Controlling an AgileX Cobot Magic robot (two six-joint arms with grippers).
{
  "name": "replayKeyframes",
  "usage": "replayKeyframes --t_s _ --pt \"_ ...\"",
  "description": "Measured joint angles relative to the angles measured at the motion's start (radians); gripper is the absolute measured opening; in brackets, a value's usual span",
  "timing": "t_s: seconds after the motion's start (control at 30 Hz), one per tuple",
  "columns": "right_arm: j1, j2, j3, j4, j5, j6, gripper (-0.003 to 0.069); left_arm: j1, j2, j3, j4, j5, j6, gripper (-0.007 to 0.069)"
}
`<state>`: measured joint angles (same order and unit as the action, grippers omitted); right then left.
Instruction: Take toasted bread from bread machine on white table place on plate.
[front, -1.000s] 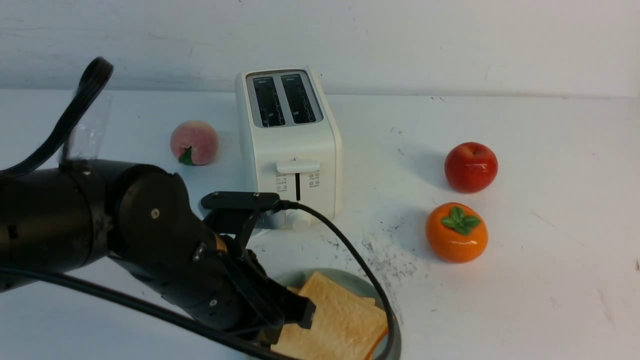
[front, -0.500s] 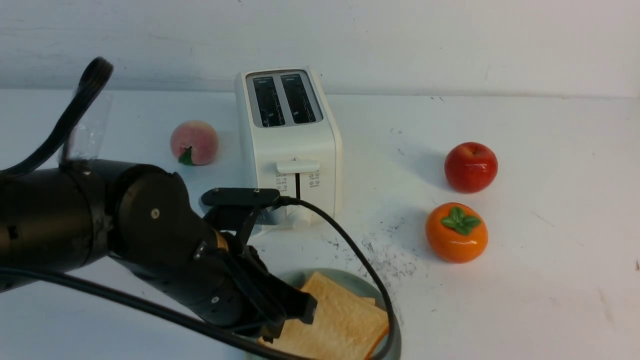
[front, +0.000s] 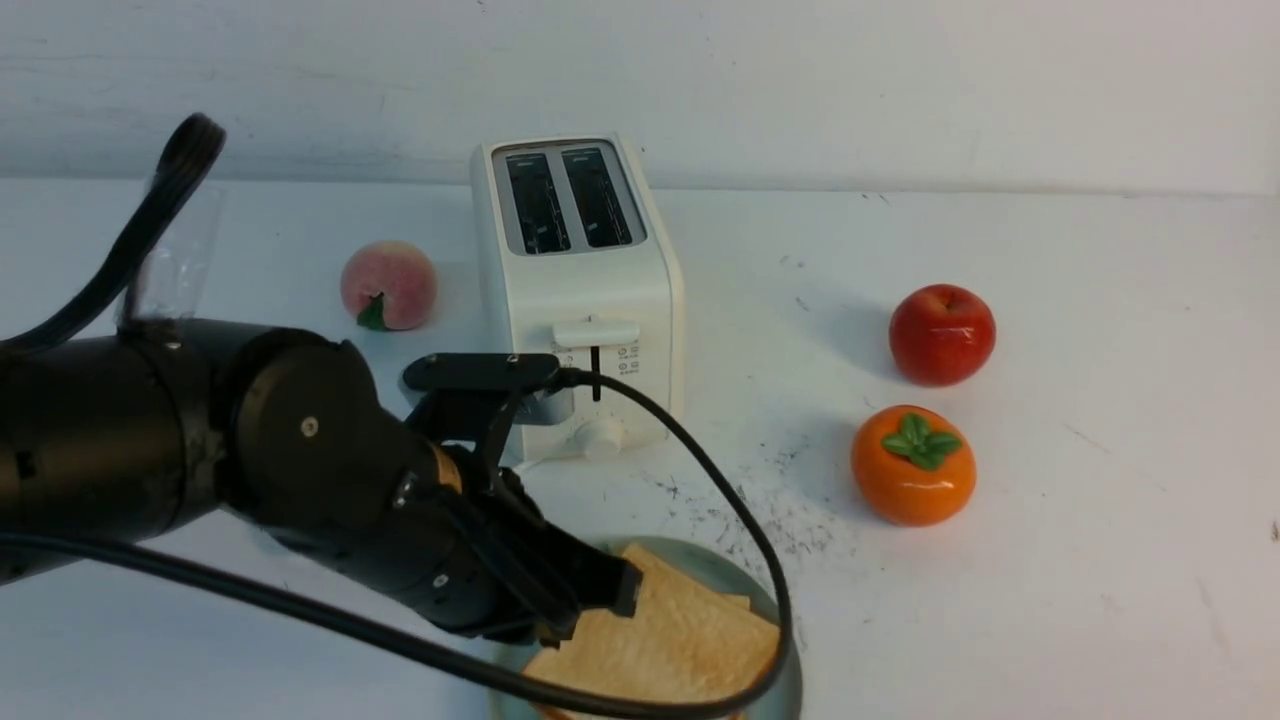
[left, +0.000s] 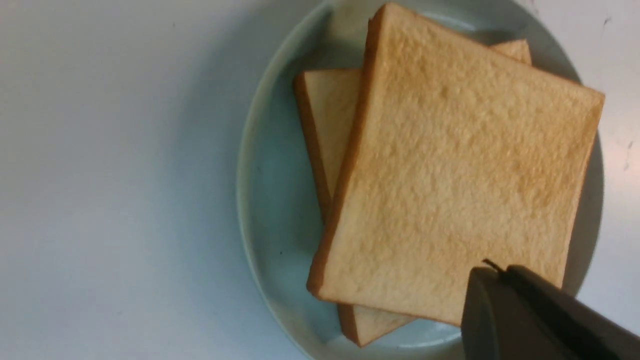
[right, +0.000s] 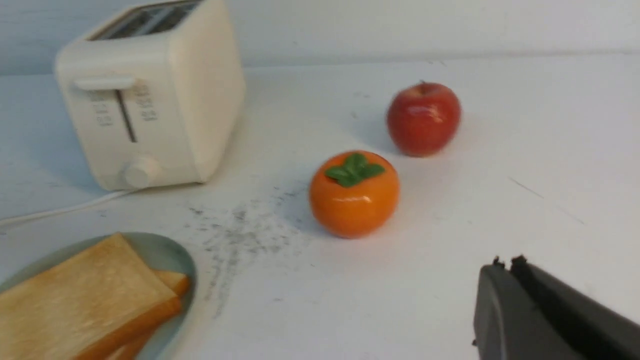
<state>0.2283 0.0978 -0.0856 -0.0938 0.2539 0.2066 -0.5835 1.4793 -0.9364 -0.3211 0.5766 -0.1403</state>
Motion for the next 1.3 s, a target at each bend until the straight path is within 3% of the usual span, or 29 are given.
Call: replayKeyframes --t_s 0.2,0.5,0.67,0.87,1.03,1.13,1.3 --pt "-0.069 -0.045 0.064 -0.012 0.020 -0.001 0.0013 0.000 -0.001 -0.008 -0.021 0.000 0.000 -0.0014" --pt "-0.093 -0.104 0.109 -0.022 0.083 -0.002 0.0023 0.000 -0.133 -0.183 -0.029 0.241 0.000 -0.0014" --pt "-0.171 -0.108 0.105 -0.022 0.113 -0.002 0.0026 0.000 -0.252 -0.279 0.015 0.310 0.000 -0.0014" --pt "-0.174 -0.108 0.105 -0.022 0.115 -0.002 0.0033 0.000 -0.381 -0.300 0.042 0.376 0.000 -0.0014" --pt "-0.174 -0.108 0.105 -0.022 0.115 -0.003 0.0039 0.000 -0.554 -0.300 0.185 0.505 -0.011 -0.0014" --pt "-0.174 -0.108 0.105 -0.022 0.115 0.010 0.0043 0.000 -0.714 -0.282 0.259 0.610 -0.064 -0.0014" --pt "-0.174 -0.108 0.105 -0.022 0.115 0.020 0.0046 0.000 -0.909 -0.153 0.258 0.551 -0.179 -0.0014"
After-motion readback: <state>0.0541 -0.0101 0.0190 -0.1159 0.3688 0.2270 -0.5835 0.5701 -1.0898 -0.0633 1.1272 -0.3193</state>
